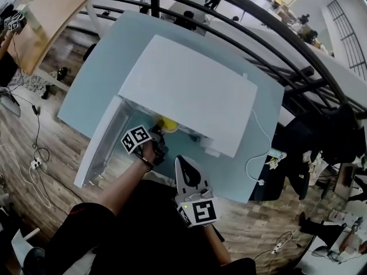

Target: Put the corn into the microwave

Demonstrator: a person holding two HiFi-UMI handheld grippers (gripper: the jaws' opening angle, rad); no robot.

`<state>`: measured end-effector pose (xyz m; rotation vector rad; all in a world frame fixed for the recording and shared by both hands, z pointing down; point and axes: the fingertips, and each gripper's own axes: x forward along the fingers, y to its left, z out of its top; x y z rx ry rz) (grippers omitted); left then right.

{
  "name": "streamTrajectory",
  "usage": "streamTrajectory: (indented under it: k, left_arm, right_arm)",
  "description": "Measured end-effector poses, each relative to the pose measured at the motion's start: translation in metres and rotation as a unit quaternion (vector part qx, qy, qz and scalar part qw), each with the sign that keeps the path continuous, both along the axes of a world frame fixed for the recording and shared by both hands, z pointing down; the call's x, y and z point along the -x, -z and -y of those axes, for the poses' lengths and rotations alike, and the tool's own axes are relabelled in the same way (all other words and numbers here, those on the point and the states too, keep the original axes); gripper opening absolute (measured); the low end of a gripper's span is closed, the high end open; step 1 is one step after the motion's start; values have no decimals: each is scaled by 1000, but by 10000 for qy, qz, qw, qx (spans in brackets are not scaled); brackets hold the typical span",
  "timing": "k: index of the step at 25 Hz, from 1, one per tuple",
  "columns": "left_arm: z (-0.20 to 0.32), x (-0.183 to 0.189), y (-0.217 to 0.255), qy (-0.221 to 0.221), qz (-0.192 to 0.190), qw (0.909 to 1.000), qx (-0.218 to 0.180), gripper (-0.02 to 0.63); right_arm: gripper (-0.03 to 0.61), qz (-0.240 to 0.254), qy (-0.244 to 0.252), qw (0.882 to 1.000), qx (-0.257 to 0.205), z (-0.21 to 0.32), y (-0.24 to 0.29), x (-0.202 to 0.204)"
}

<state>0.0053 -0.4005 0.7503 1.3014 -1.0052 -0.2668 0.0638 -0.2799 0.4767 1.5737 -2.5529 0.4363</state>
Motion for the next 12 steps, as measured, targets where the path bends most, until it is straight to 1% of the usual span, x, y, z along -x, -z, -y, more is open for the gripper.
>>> streamTrajectory:
  k: [4, 8, 12]
  left_arm:
    - [3, -2, -3, -53, 157, 9998, 87, 20]
    - [5, -5, -7, -60, 181, 9997, 136, 20]
    - [8, -10, -9, -176, 213, 9995, 137, 20]
  right_arm:
    - [8, 34, -117, 9999, 4, -1, 0, -8]
    - [8, 41, -171, 9998, 2, 0, -3, -13]
    - [8, -6, -171, 9998, 25, 0, -5, -13]
